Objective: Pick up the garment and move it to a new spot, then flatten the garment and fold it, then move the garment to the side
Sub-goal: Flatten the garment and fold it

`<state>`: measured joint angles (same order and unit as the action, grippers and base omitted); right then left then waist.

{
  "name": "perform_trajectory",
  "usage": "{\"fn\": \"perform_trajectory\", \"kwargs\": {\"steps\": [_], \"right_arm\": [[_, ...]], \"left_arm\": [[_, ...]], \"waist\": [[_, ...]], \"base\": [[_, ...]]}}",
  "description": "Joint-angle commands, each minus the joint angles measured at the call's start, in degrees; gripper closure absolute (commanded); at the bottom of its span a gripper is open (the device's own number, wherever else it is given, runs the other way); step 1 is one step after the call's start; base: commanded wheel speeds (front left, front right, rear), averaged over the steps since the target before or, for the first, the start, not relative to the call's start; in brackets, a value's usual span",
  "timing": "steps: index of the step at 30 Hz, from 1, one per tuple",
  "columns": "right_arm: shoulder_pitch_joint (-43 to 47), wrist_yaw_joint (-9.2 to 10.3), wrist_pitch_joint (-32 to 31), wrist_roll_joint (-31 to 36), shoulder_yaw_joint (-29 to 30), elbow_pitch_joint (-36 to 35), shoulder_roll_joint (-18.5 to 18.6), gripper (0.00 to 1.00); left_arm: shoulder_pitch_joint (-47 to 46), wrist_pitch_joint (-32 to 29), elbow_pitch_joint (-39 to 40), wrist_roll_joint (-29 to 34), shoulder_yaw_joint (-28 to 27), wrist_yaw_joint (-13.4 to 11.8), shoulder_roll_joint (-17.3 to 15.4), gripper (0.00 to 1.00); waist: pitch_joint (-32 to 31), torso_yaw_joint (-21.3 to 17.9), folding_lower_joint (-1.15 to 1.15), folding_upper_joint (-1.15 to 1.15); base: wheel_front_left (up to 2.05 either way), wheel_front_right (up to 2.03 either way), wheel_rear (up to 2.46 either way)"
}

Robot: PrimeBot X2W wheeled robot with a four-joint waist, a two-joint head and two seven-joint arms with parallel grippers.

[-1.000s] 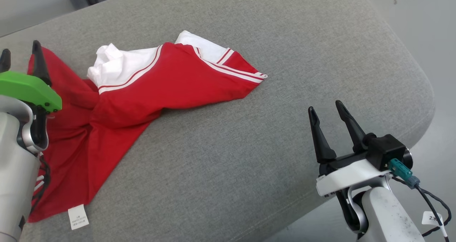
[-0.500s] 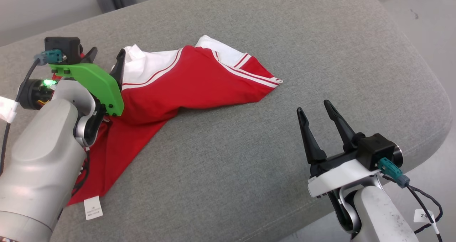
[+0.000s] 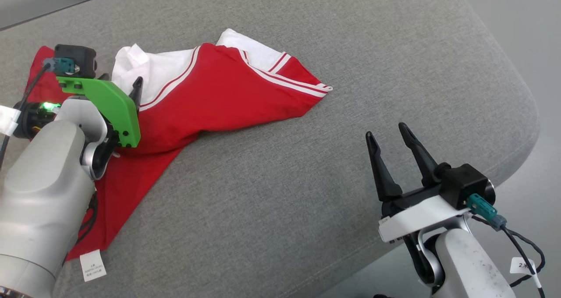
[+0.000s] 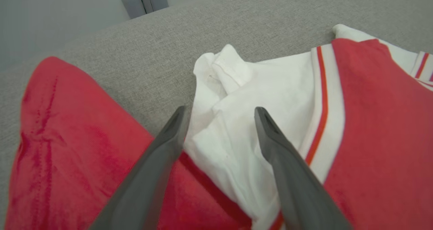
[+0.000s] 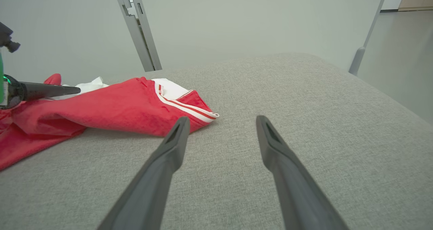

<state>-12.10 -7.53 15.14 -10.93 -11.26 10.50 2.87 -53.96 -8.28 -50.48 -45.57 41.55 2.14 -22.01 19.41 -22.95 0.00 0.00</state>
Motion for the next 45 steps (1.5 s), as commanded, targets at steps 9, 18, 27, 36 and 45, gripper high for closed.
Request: {"fn": "perform_trajectory", "kwargs": {"steps": [9, 18, 27, 36, 45], "right_arm": [[-0.5, 0.08, 0.01, 0.02, -0.14, 0.23, 0.04, 0.0], [1.42, 0.07, 0.01, 0.52, 0.84, 0.92, 0.04, 0.0], [2.6, 0.07, 0.01, 1.0, 2.53, 1.06, 0.04, 0.0], [2.91, 0.08, 0.01, 1.17, 3.53, 0.76, 0.04, 0.0], [3.58, 0.08, 0.01, 1.66, 4.74, 0.8, 0.04, 0.0]], "left_arm": [[-0.1, 2.72, 1.88, 0.17, 1.59, 2.96, 1.85, 1.0], [4.43, 7.31, 11.71, 1.46, 5.33, 4.38, 5.51, 1.0], [16.67, 6.45, 29.94, 1.49, 12.26, 2.87, 8.97, 1.0], [24.83, 10.07, 34.45, 1.12, 16.35, 1.21, 13.7, 0.86], [25.9, 15.4, 30.94, 0.4, 15.45, 1.77, 15.12, 0.0]], "waist": [[-1.1, 1.58, 0.0, 0.0], [-4.54, 2.79, 0.0, 0.0], [-6.93, 3.28, 0.0, 0.0], [-6.55, 2.48, 0.0, 0.0], [-6.36, 3.0, 0.0, 0.0]], "base": [[0.0, 0.0, 0.0], [0.0, 0.0, 0.0], [0.0, 0.0, 0.0], [0.0, 0.0, 0.0], [0.0, 0.0, 0.0]]}}
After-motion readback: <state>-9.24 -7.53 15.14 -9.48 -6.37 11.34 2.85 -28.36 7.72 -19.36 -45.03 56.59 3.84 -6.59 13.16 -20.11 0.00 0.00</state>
